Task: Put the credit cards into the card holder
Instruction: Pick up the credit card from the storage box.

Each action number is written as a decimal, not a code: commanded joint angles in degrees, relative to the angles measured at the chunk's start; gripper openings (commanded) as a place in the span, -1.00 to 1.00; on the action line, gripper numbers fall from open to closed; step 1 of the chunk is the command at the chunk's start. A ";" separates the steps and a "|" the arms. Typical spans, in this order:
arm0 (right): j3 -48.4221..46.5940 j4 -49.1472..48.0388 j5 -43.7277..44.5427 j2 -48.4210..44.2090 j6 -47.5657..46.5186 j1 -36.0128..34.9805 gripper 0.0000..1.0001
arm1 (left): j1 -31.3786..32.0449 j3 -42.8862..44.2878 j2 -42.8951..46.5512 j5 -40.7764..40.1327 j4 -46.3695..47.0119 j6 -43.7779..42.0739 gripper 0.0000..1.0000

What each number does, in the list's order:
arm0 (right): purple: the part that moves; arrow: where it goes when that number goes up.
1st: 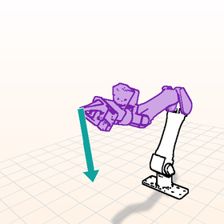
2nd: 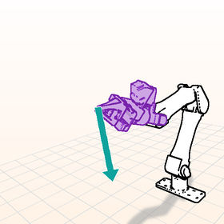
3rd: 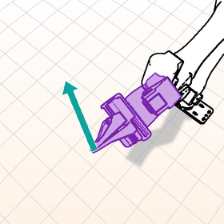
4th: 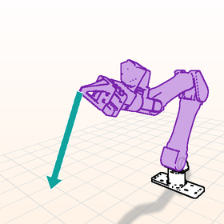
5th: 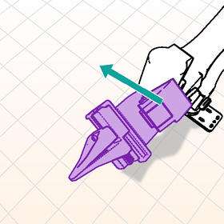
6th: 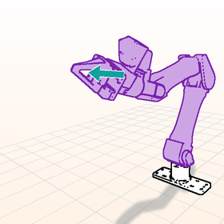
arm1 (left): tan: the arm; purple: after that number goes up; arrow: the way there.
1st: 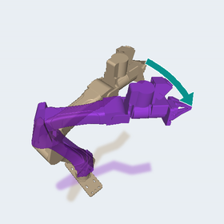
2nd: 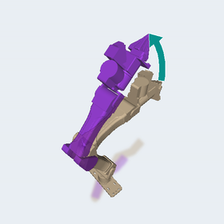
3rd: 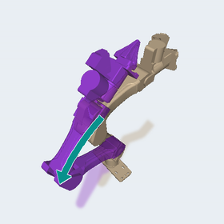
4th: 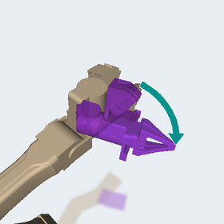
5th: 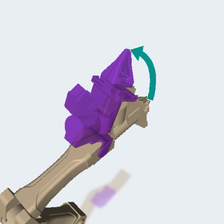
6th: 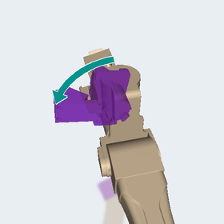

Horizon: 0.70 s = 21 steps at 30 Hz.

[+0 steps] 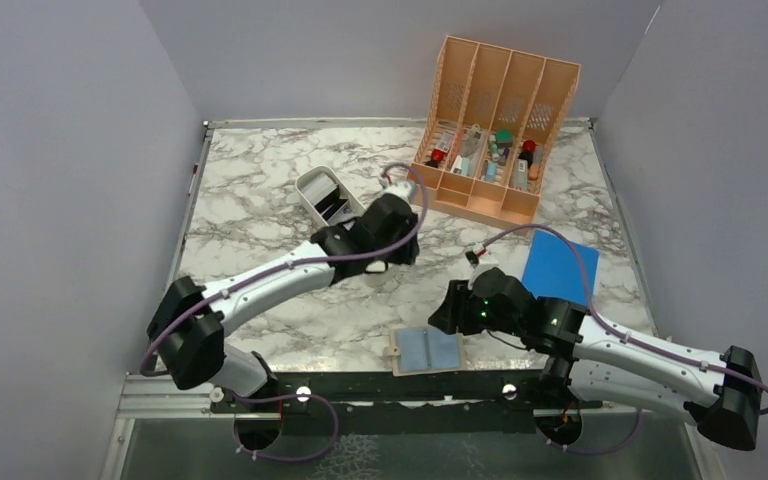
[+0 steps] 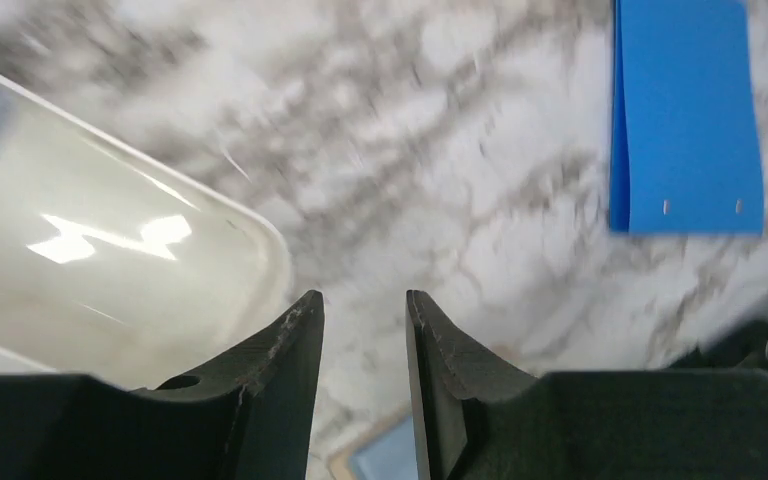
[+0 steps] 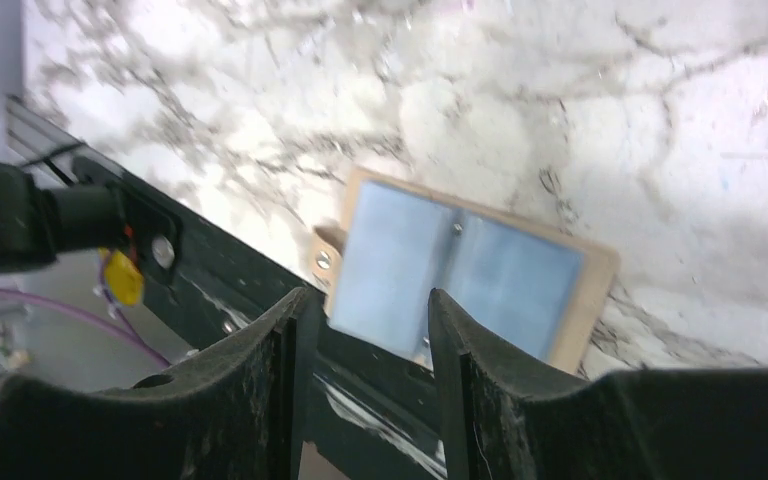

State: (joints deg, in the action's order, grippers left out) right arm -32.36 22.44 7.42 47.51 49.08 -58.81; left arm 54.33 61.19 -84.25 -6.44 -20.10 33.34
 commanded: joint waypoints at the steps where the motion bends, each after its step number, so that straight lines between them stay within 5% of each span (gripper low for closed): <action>1: 1.42 4.03 -3.16 -0.65 -2.67 -0.39 -0.01 | -8.24 6.85 4.91 -10.44 -3.44 -10.79 -0.21; 12: 0.15 1.52 -4.22 2.59 -3.27 -0.41 -0.02 | -22.19 12.82 -2.24 -7.88 -0.96 -36.73 -0.07; 17: -0.37 1.72 -3.00 2.70 -2.94 -0.35 -0.02 | -27.79 15.99 -8.18 1.41 -3.41 -40.84 -0.11; 21: -0.85 2.02 -1.89 2.02 -3.86 -0.35 -0.02 | -29.19 15.76 -11.29 -1.04 -2.76 -44.45 -0.13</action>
State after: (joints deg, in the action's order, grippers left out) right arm -31.44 24.97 4.64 50.41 46.41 -58.98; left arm 26.83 75.55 -93.45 -9.28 -22.31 -4.47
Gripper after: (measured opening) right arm 0.493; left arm 0.439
